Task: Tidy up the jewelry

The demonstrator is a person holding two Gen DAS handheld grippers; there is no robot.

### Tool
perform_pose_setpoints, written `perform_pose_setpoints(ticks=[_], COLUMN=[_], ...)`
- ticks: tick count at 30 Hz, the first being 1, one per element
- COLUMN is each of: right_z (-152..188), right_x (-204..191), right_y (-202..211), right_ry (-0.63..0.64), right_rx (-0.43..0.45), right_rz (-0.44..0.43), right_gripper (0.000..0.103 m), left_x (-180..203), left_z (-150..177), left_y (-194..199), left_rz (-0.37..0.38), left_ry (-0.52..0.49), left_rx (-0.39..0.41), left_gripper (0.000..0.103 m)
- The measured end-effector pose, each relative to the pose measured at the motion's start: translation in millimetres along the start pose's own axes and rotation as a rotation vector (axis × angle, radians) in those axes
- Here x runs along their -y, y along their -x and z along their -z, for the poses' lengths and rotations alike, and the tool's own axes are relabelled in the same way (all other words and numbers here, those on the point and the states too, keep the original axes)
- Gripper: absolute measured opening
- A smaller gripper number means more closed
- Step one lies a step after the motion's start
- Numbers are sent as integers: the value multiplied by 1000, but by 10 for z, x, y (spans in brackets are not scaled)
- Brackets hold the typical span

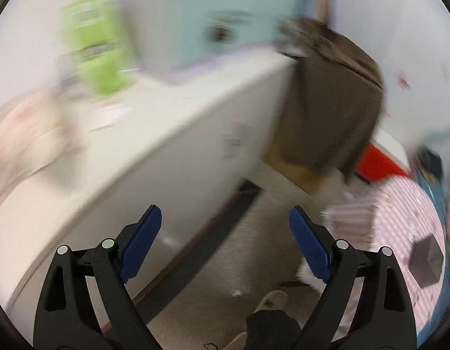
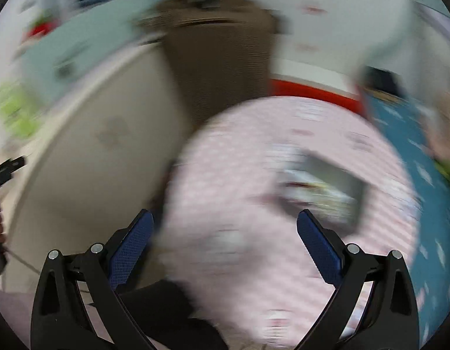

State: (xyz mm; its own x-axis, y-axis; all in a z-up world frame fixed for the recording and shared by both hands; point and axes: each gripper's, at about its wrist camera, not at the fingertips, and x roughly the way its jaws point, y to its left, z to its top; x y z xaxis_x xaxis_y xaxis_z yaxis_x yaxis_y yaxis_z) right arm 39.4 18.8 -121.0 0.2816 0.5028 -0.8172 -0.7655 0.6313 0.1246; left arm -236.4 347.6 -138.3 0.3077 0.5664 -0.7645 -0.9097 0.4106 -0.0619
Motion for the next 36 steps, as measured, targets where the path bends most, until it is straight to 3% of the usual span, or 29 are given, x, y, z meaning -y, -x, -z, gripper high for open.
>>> perform_pose_setpoints(ticks=[1, 4, 9, 12, 16, 20, 27, 36], right_z=[12, -26, -438, -670, -948, -1249, -1543, -1554], right_x=[-326, -985, -2202, -2832, -3775, -4491, -5320, -5831], right_y=[-21, -119, -428, -722, -1244, -1833, -2589, -3058], right_ry=[67, 179, 290, 339, 387, 394, 453, 530], right_rx=[-1, -23, -21, -10, -7, -30, -94, -138], right_rz=[-100, -243, -438, -438, -435, -372, -326, -286], right_gripper=[95, 95, 95, 95, 95, 95, 95, 96], left_x=[-279, -1029, -2097, -2703, -3334, -3868, -4229, -4415], left_z=[79, 262, 427, 422, 485, 507, 452, 256], left_y=[162, 475, 683, 602, 426, 54, -257, -425], left_rz=[-46, -168, -329, -434, -495, -467, -480, -548], left_ry=[46, 165, 340, 441, 574, 689, 700, 683], left_rx=[10, -6, -7, 6, 5, -90, -138, -147], left_gripper=[90, 91, 91, 91, 91, 91, 91, 93])
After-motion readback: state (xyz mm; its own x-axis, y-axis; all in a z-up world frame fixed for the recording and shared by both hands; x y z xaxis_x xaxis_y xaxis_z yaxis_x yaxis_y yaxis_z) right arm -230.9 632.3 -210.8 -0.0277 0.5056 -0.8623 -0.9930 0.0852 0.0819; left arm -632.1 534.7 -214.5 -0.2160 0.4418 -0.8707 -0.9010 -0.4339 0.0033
